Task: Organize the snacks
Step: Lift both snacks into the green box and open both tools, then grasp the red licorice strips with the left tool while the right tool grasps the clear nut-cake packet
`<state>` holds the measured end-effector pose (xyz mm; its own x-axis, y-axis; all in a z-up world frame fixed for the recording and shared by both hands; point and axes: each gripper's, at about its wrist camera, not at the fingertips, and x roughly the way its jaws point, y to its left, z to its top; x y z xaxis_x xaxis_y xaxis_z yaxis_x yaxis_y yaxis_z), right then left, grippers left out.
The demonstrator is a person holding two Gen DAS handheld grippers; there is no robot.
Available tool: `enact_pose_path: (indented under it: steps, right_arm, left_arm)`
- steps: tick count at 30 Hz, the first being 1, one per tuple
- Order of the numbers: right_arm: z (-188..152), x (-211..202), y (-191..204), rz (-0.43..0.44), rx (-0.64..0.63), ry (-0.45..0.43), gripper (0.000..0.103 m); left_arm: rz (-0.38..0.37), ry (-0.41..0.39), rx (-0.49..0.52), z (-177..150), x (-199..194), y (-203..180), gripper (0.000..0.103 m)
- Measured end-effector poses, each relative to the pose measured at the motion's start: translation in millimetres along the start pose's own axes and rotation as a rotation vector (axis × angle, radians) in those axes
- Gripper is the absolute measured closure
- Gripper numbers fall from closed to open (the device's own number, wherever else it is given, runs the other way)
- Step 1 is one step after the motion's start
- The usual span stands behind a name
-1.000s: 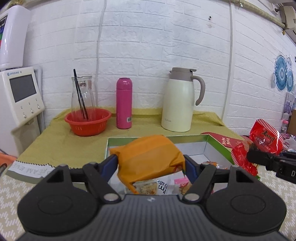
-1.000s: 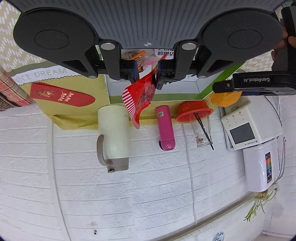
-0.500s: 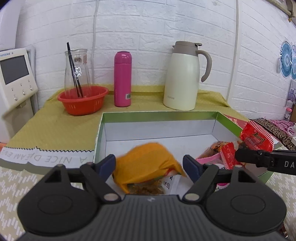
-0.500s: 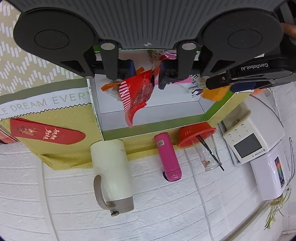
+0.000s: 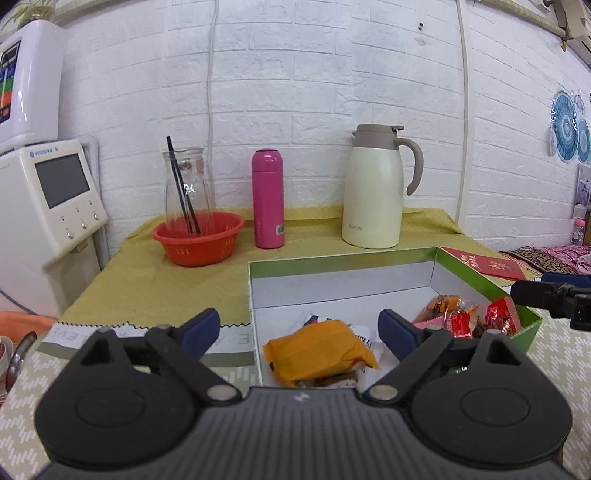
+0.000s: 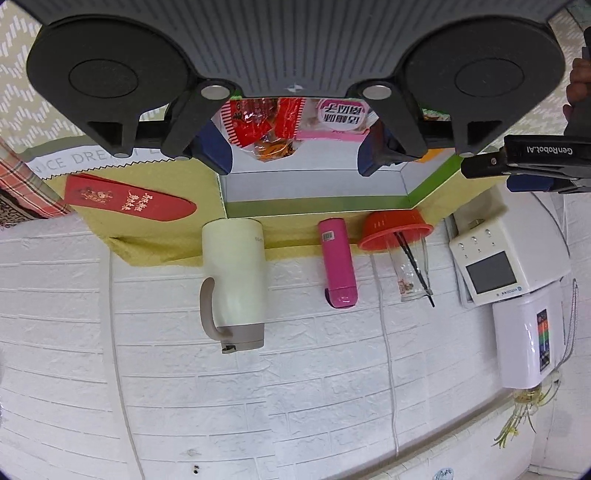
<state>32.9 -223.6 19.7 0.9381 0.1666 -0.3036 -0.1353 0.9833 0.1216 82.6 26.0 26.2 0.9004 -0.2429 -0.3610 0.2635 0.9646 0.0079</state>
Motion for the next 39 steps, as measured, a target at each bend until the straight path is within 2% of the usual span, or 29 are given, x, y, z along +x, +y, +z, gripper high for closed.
enact_pose_path:
  steps: [3,6,8,11,14,17,21,24,28,29,30,31,32,39]
  right_arm:
    - [-8,-15,5,0.043,0.005,0.019,0.0]
    - [-15,-18,16,0.078,-0.001,0.068,0.007]
    - [-18,-16,24,0.084,-0.007,0.113,0.007]
    - [-21,-10,33,0.096,0.001,0.161,0.006]
    - [-26,2,38,0.087,0.038,0.239,0.0]
    - [-33,14,43,0.039,0.056,0.295,0.0]
    - [-37,24,53,0.021,0.006,0.316,0.0]
    - [-36,31,62,0.035,-0.033,0.325,0.0]
    - [-37,42,67,0.007,-0.052,0.347,0.0]
    - [-37,44,66,0.009,-0.045,0.358,0.0]
    - [-39,47,65,0.006,-0.037,0.366,0.006]
    - [-40,48,64,-0.007,-0.04,0.366,0.022]
    - [-40,48,64,-0.005,-0.044,0.363,0.022]
    - [-41,39,60,0.015,0.0,0.332,0.027]
  left_arm:
    - [-0.031,0.005,0.022,-16,-24,2,0.012]
    - [-0.09,0.019,0.041,-34,-43,1,0.011]
    - [-0.135,0.05,0.087,-44,-48,-5,0.01]
    - [-0.155,0.085,0.179,-60,-49,-13,0.007]
    - [-0.188,0.115,0.207,-70,-46,-16,0.006]
    - [-0.222,0.153,0.204,-75,-39,-17,0.006]
    - [-0.242,0.209,0.178,-80,-30,-15,0.008]
    - [-0.243,0.241,0.17,-84,-27,-15,0.015]
    - [-0.242,0.269,0.148,-87,-18,-12,0.021]
    - [-0.249,0.275,0.131,-86,-17,-9,0.026]
    - [-0.249,0.274,0.122,-85,-17,-7,0.03]
    - [-0.24,0.27,0.116,-85,-17,-6,0.039]
    - [-0.232,0.266,0.11,-85,-17,-5,0.05]
    - [-0.201,0.261,0.136,-85,-29,-10,0.064]
